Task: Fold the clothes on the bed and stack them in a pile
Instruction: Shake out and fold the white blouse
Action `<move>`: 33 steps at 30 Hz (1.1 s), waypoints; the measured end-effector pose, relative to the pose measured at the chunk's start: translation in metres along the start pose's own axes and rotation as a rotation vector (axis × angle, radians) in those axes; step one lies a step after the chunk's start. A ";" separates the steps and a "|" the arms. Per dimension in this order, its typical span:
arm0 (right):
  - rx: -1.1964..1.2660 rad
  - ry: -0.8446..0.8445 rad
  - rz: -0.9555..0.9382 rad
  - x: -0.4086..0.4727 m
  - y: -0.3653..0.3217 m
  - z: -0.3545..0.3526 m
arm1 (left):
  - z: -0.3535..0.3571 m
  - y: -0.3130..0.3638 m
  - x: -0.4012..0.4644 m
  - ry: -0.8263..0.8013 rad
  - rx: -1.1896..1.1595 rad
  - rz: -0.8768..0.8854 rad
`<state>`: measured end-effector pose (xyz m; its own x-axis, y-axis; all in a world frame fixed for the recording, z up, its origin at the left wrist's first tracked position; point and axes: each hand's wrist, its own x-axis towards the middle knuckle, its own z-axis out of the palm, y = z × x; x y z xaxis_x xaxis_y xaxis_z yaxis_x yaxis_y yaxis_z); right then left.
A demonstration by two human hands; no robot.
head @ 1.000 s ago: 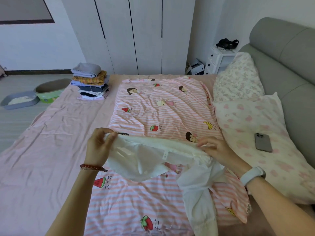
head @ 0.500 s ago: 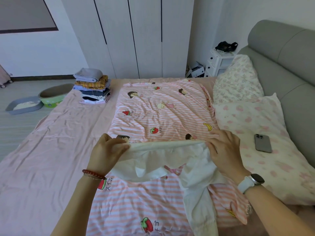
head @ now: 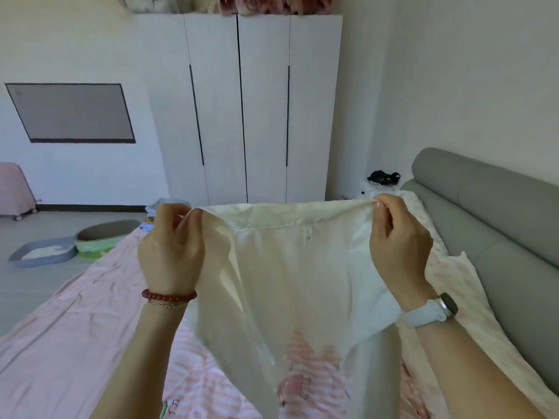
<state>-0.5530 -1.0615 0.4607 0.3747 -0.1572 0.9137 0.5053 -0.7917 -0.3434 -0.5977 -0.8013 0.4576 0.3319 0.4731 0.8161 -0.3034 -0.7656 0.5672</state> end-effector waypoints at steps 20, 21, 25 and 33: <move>0.329 -0.522 0.600 0.022 0.003 0.137 | 0.085 -0.074 0.043 -0.526 0.034 -0.477; 0.327 -0.543 0.646 0.012 0.012 0.157 | 0.100 -0.090 0.039 -0.551 0.032 -0.525; 0.296 -0.613 0.797 -0.027 0.055 0.245 | 0.172 -0.148 0.020 -0.641 -0.085 -0.771; 0.375 -1.050 1.115 -0.139 0.157 0.405 | 0.319 -0.266 -0.066 -1.106 -0.181 -0.943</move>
<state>-0.2113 -0.9250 0.1925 0.9450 0.0511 -0.3232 -0.2859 -0.3516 -0.8914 -0.2538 -0.7675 0.2178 0.9428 0.1243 -0.3092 0.3319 -0.2653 0.9053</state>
